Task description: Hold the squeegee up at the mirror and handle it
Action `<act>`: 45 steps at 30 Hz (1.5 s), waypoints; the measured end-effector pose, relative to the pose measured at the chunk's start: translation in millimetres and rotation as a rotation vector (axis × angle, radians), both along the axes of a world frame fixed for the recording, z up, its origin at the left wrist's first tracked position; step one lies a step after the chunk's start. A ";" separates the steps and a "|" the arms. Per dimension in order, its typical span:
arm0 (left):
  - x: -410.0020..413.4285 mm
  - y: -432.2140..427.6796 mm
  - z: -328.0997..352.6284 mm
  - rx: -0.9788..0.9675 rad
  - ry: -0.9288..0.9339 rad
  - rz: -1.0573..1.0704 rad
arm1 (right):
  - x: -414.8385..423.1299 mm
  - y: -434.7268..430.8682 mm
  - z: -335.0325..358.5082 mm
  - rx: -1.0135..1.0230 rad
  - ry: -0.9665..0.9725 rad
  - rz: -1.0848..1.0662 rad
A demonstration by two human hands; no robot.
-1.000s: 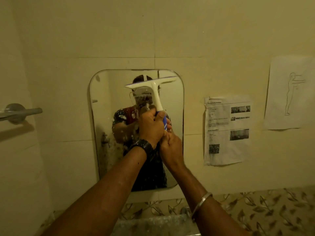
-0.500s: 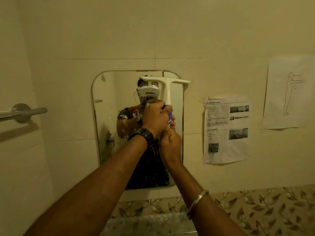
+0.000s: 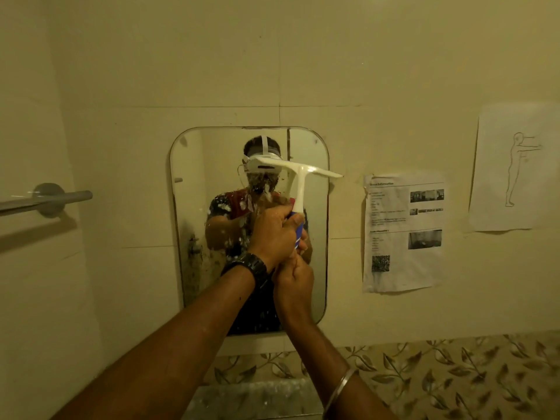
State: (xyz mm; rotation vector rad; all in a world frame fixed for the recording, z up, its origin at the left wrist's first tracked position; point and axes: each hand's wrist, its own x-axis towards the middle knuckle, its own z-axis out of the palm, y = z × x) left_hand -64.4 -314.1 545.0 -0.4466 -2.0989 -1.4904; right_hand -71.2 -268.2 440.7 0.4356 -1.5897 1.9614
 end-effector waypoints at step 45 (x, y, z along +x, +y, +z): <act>-2.4 -21.9 -33.8 0.105 -0.010 0.042 | -11.0 -11.7 -30.2 0.105 -0.002 0.012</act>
